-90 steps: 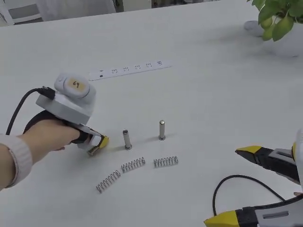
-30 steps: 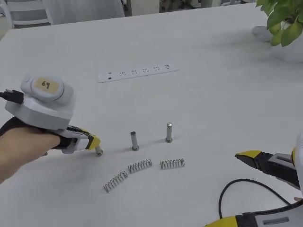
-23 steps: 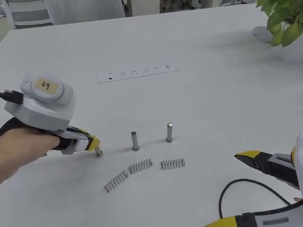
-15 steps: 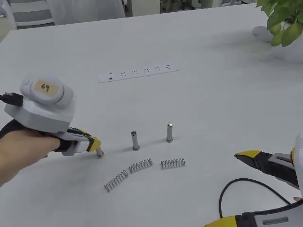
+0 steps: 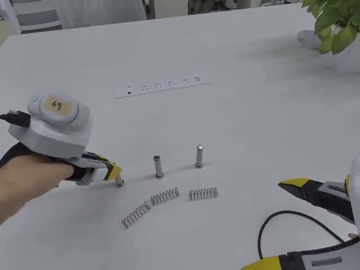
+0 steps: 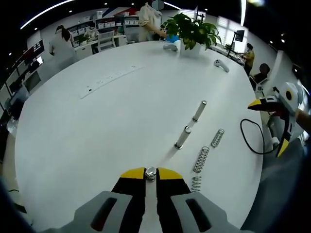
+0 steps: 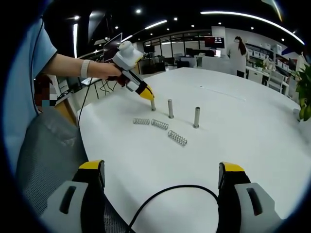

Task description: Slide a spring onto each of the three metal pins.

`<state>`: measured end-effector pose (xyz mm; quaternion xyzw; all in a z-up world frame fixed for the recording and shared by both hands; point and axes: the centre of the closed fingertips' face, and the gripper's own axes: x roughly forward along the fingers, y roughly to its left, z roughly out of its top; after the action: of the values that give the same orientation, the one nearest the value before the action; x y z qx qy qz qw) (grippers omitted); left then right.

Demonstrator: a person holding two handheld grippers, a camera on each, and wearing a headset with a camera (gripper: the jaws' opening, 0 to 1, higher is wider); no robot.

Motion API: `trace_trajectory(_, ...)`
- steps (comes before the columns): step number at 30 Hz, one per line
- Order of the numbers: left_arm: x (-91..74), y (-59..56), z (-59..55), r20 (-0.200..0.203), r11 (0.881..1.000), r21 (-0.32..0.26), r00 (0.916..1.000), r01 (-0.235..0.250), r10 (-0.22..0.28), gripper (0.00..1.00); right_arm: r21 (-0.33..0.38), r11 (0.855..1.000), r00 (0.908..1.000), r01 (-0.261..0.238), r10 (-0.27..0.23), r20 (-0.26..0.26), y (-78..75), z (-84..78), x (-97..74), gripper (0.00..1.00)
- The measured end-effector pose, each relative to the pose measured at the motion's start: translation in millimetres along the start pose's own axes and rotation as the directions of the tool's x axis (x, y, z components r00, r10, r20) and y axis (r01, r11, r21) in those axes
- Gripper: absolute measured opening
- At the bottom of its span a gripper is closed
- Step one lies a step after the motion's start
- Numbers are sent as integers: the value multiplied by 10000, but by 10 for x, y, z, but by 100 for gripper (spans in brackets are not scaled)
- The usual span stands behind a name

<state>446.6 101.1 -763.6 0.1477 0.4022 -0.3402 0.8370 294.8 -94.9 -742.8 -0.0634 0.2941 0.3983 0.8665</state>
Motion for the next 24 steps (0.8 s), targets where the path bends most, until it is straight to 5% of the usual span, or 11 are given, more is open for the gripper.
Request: trace_trajectory(24, 41, -9, 17, 72, 9999, 150, 10000, 30, -31, 0, 6, 10000, 10000, -29, 29, -16, 10, -2, 6, 96)
